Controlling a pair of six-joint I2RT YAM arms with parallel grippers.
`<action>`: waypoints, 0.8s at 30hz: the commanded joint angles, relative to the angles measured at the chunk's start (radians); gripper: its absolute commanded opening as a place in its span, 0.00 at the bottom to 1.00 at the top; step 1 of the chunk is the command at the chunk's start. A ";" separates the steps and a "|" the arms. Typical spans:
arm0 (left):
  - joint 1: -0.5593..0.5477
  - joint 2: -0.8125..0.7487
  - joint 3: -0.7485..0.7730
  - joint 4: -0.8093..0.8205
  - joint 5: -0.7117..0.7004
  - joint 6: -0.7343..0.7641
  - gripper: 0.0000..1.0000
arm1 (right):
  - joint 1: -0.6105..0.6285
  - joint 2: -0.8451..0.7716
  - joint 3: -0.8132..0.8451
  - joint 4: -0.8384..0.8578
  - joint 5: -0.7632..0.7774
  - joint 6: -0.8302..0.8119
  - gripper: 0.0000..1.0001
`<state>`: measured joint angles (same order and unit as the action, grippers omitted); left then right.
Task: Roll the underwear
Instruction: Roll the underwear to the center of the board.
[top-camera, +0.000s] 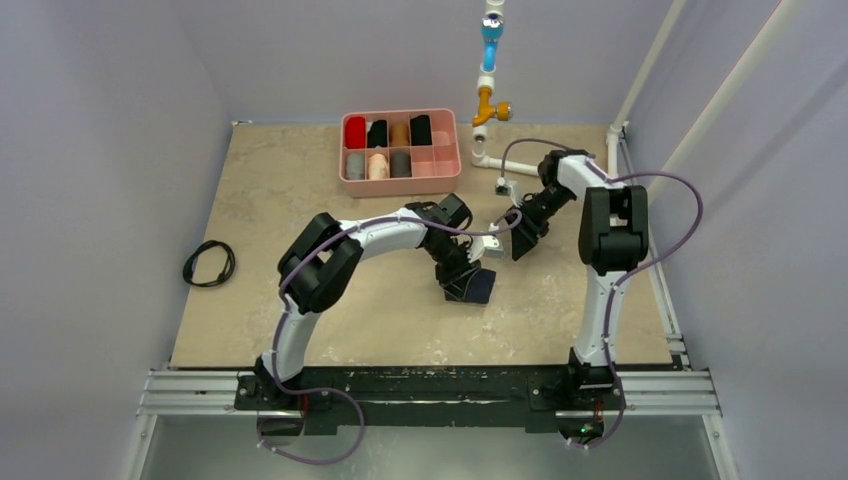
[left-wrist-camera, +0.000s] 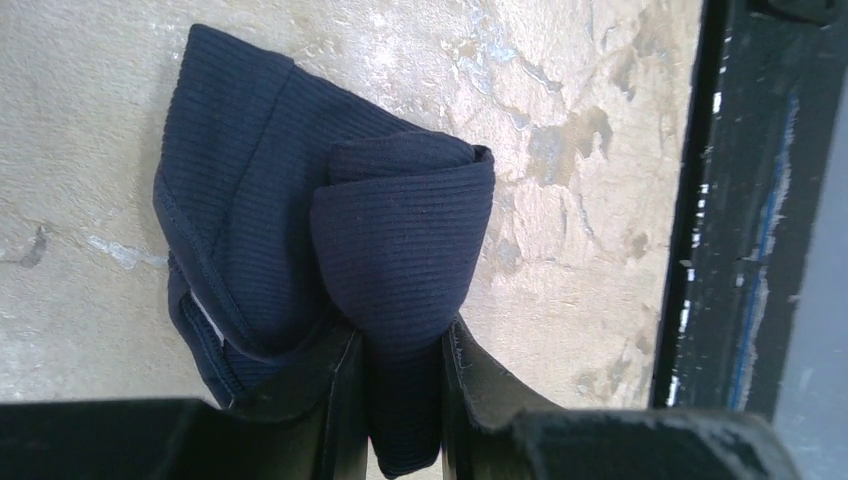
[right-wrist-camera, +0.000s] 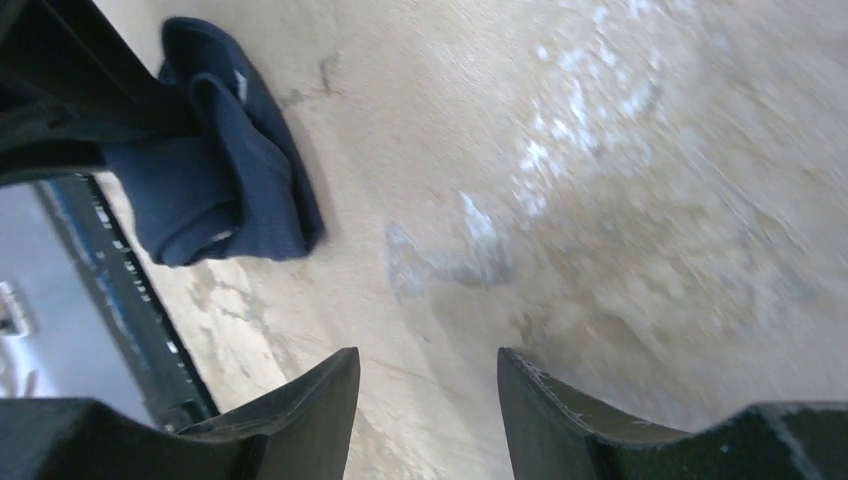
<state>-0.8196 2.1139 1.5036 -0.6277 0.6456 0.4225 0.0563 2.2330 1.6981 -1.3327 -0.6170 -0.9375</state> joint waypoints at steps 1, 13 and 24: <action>0.052 0.121 0.016 -0.161 0.016 -0.034 0.00 | -0.026 -0.160 -0.129 0.231 0.072 0.079 0.53; 0.121 0.271 0.202 -0.332 0.184 -0.075 0.00 | -0.042 -0.472 -0.505 0.584 0.137 0.262 0.56; 0.151 0.439 0.388 -0.481 0.289 -0.153 0.00 | -0.041 -0.677 -0.705 0.608 0.076 0.164 0.57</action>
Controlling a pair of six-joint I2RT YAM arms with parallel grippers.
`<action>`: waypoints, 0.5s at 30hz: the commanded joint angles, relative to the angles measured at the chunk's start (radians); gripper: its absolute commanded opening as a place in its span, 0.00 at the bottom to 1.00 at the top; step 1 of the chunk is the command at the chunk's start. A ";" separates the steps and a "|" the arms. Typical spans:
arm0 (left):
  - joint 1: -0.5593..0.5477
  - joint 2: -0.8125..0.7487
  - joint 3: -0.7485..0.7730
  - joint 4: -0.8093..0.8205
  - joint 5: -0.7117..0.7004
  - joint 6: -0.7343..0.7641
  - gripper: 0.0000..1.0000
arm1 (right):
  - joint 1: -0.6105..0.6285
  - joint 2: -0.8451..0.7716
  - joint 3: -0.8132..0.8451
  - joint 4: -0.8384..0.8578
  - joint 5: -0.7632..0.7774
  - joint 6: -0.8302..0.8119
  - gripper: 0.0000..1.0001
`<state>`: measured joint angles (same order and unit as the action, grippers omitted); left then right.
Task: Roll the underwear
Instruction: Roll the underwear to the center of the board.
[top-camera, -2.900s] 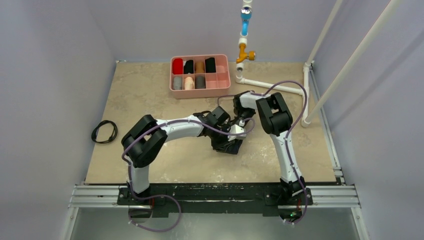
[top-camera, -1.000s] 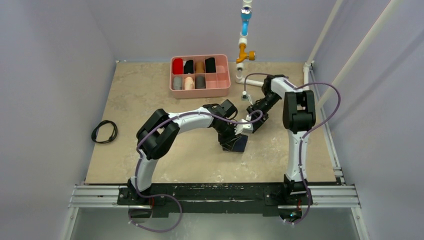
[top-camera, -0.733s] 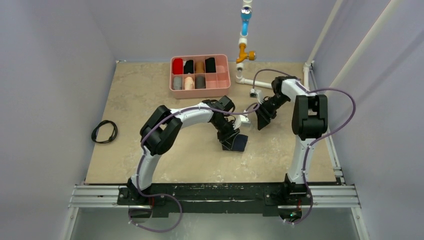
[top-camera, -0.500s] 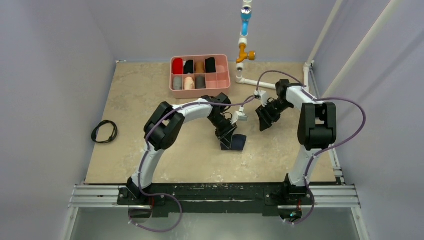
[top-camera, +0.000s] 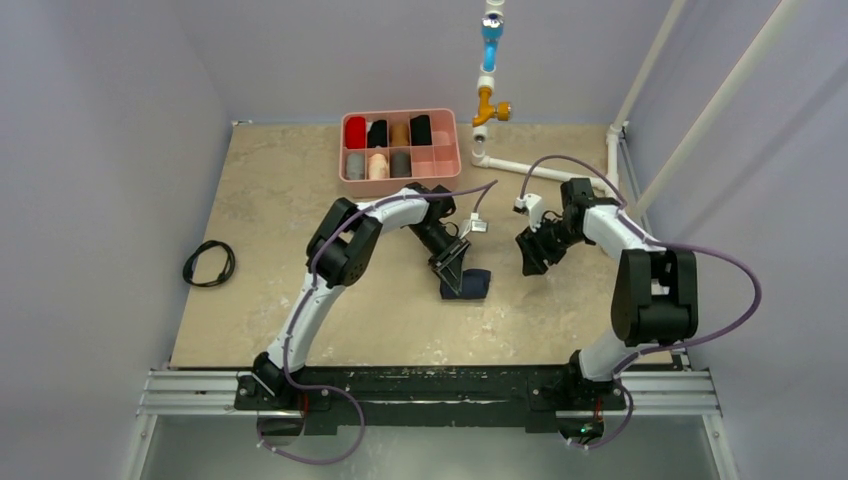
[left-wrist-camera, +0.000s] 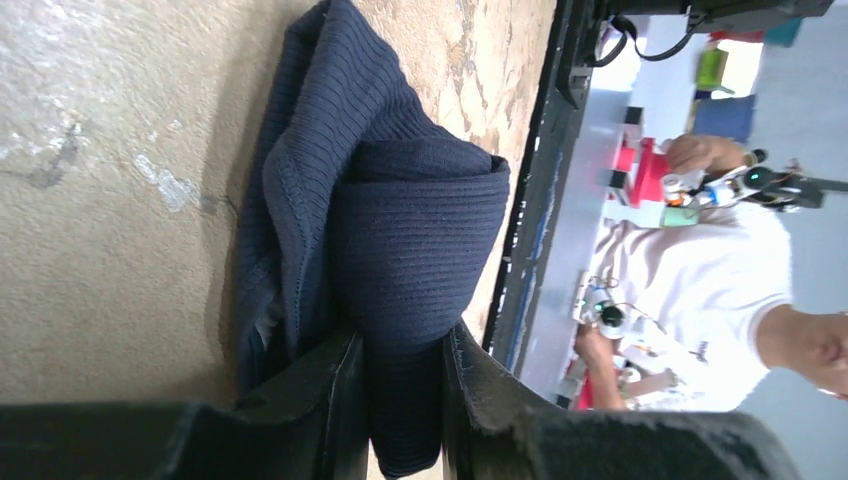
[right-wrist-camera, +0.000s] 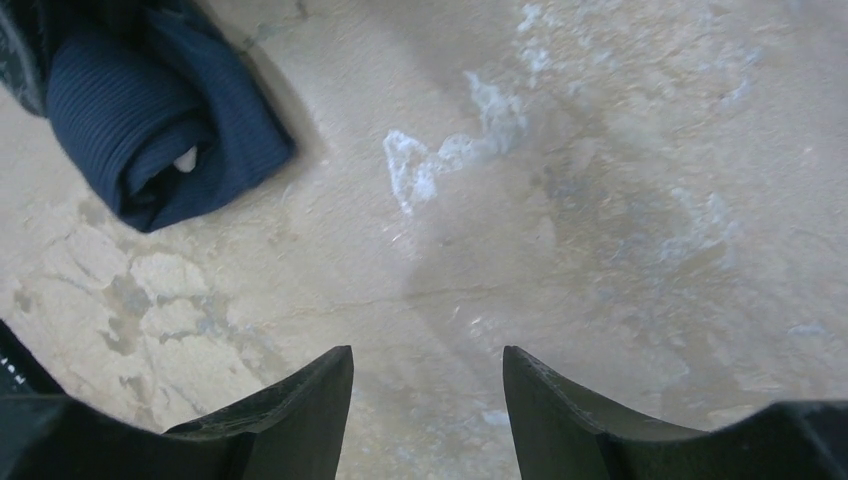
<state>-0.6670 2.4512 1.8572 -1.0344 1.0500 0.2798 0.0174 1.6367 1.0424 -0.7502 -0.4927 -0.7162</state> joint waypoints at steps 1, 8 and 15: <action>0.000 0.113 0.053 -0.085 -0.110 -0.023 0.00 | -0.001 -0.103 -0.069 0.024 -0.052 -0.068 0.57; 0.013 0.155 0.120 -0.122 -0.087 -0.125 0.00 | 0.099 -0.261 -0.127 0.037 -0.035 -0.058 0.58; 0.024 0.170 0.144 -0.148 -0.060 -0.180 0.00 | 0.353 -0.345 -0.165 0.139 0.111 0.032 0.60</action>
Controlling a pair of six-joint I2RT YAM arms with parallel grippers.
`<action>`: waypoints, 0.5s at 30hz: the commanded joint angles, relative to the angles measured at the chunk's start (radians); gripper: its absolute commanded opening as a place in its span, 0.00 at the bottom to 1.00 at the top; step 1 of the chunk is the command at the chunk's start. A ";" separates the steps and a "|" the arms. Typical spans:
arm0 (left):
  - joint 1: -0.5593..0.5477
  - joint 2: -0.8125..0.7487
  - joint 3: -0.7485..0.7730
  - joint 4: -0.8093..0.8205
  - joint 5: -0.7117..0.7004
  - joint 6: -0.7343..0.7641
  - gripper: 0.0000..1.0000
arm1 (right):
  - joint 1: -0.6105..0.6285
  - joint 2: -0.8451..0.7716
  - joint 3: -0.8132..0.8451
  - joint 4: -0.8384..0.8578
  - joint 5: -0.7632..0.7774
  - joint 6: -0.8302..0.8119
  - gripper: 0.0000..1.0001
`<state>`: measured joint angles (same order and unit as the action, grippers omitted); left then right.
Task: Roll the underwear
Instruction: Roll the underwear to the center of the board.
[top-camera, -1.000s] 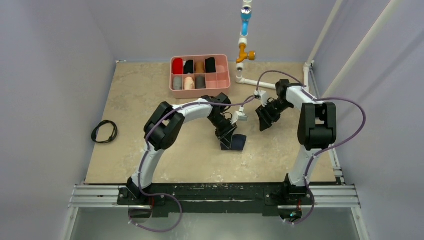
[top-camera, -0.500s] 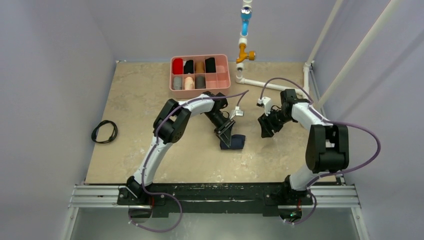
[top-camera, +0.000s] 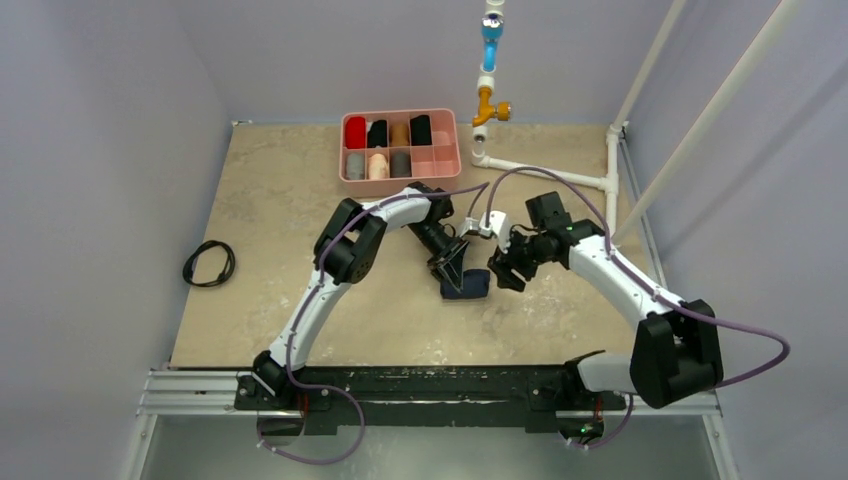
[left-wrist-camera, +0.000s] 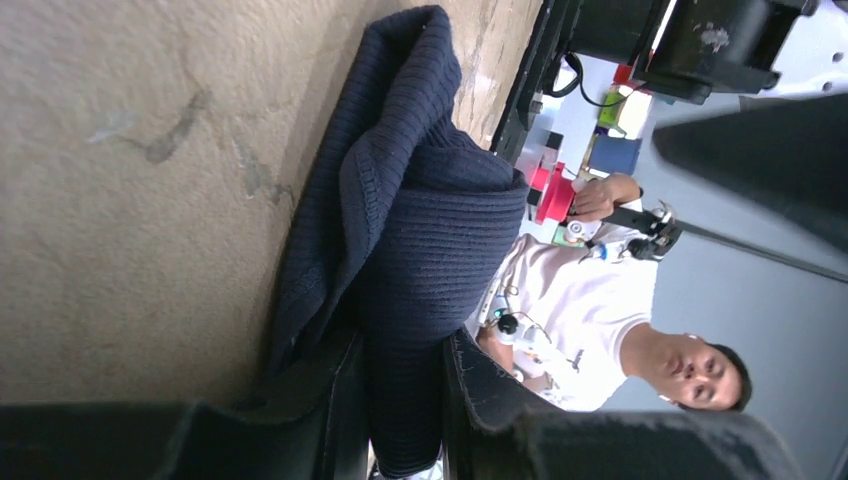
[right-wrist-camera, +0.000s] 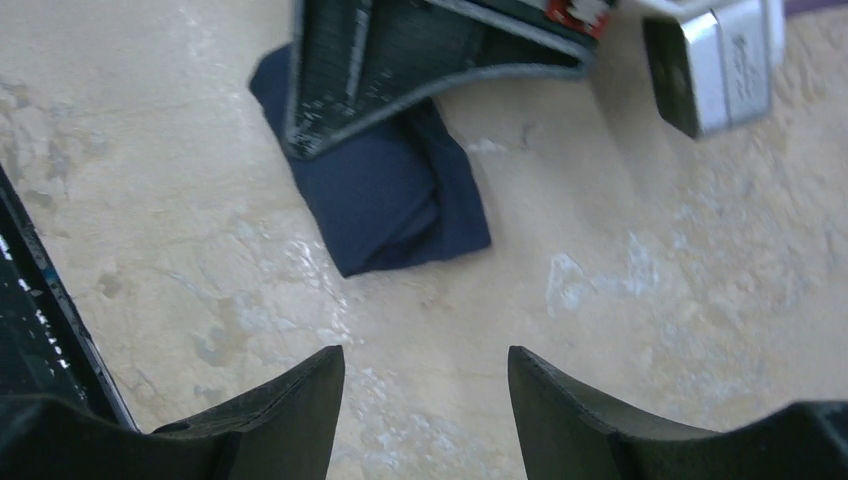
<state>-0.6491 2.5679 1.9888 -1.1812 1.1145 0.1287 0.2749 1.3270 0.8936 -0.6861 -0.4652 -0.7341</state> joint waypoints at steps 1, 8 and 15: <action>0.006 0.053 0.013 -0.001 -0.122 -0.034 0.00 | 0.125 -0.035 -0.016 0.087 0.104 0.058 0.61; 0.006 0.055 0.018 -0.003 -0.136 -0.046 0.00 | 0.315 0.027 -0.004 0.148 0.240 0.073 0.66; 0.006 0.057 0.022 -0.007 -0.140 -0.045 0.00 | 0.438 0.115 -0.004 0.202 0.343 0.060 0.66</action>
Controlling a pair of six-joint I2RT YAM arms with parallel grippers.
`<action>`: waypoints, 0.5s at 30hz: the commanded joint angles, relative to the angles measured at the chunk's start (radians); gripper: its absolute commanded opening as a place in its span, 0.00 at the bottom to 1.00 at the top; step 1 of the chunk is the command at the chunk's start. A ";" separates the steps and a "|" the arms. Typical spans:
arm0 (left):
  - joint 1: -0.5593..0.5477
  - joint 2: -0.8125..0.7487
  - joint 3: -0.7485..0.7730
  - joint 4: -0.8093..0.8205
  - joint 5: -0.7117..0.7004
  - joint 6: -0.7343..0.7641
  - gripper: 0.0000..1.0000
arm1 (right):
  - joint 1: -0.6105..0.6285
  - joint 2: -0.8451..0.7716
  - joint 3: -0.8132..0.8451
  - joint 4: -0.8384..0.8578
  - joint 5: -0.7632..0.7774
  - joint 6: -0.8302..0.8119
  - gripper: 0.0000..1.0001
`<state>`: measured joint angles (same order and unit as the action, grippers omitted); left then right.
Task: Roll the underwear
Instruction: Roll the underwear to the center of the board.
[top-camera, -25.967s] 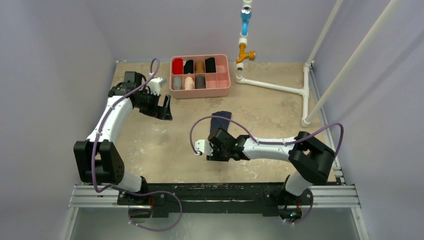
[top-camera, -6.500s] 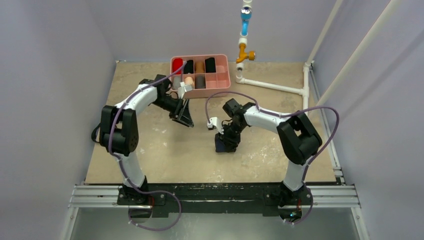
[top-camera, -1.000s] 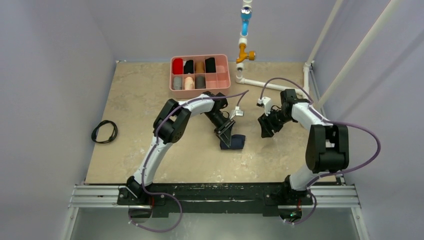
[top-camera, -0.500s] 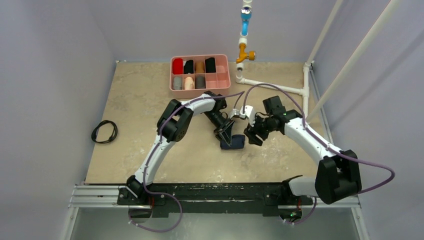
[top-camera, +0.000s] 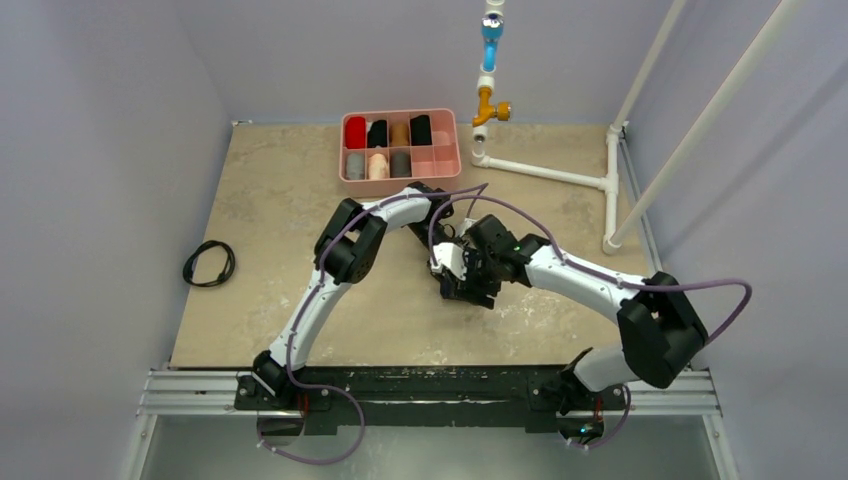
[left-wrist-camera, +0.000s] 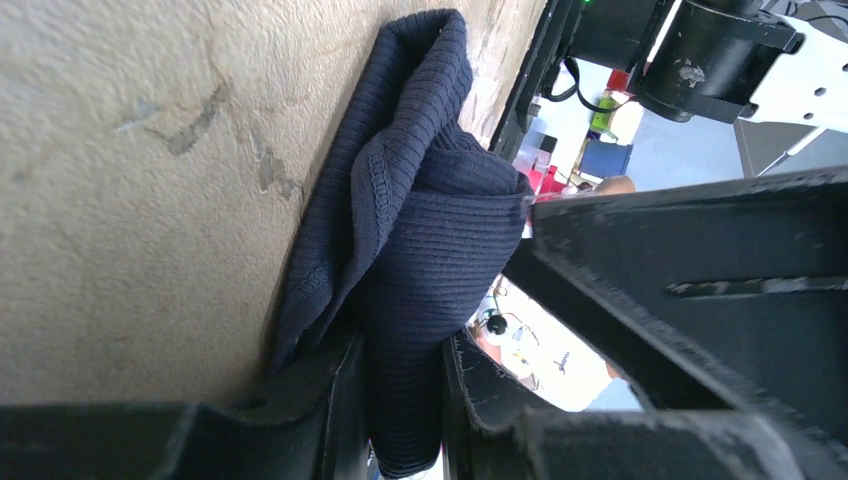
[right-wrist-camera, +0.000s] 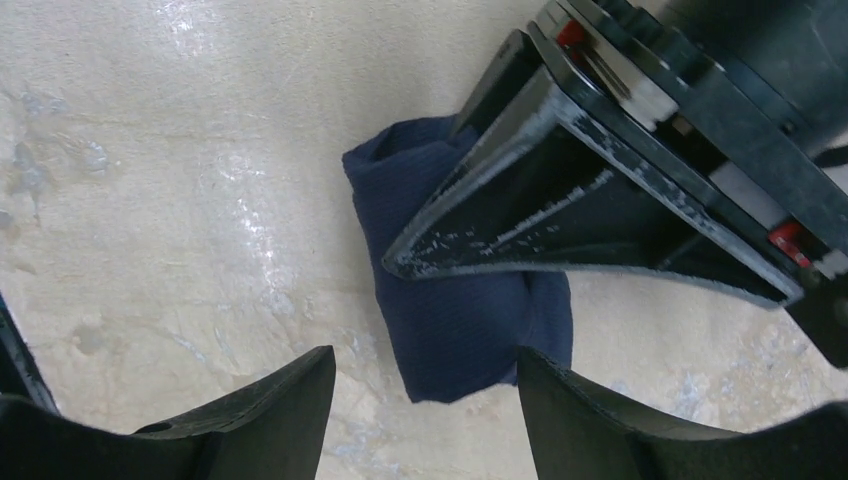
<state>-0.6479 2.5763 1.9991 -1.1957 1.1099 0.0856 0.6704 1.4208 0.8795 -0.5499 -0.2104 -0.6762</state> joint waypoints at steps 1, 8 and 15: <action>0.004 0.049 0.011 0.007 -0.136 -0.001 0.00 | 0.051 0.036 0.009 0.076 0.104 -0.001 0.66; 0.005 0.051 0.017 0.000 -0.136 0.004 0.00 | 0.072 0.094 0.004 0.120 0.153 -0.021 0.65; 0.004 0.055 0.024 -0.008 -0.133 0.009 0.00 | 0.083 0.146 -0.004 0.143 0.152 -0.027 0.61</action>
<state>-0.6479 2.5843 2.0125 -1.2118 1.1076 0.0860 0.7437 1.5528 0.8791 -0.4484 -0.0692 -0.6899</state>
